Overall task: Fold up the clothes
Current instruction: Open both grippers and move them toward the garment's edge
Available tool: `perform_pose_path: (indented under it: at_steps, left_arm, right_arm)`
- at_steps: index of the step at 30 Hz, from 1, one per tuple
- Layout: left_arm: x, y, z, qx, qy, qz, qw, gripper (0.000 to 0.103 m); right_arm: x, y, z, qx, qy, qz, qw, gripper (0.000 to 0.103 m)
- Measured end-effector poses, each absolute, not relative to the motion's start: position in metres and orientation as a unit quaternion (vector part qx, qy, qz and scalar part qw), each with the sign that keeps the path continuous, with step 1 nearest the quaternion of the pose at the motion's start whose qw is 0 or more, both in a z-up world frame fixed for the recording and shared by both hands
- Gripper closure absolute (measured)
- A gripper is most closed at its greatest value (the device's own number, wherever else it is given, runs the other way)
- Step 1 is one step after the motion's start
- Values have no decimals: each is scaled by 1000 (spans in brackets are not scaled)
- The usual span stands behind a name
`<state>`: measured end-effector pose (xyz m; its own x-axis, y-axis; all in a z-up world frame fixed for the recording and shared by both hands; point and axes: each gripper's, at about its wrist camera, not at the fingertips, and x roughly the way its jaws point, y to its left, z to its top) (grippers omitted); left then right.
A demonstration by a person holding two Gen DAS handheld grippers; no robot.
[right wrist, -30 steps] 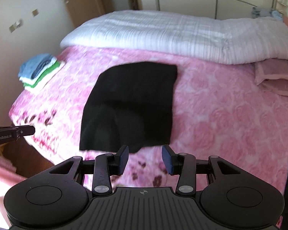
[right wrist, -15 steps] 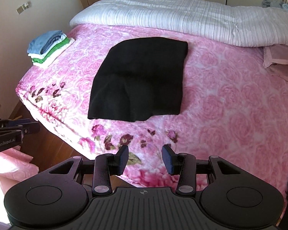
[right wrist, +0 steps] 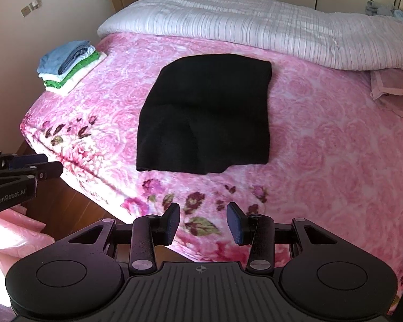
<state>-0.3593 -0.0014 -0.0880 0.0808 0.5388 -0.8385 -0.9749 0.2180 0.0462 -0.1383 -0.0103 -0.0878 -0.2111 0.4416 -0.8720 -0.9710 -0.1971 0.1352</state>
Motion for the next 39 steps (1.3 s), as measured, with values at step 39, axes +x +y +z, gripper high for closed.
perform_pose_path:
  at_steps: [39]
  left_arm:
    - [-468, 58, -144, -370, 393, 550, 637, 77]
  right_arm:
    - [-235, 51, -135, -408, 401, 653, 497, 60]
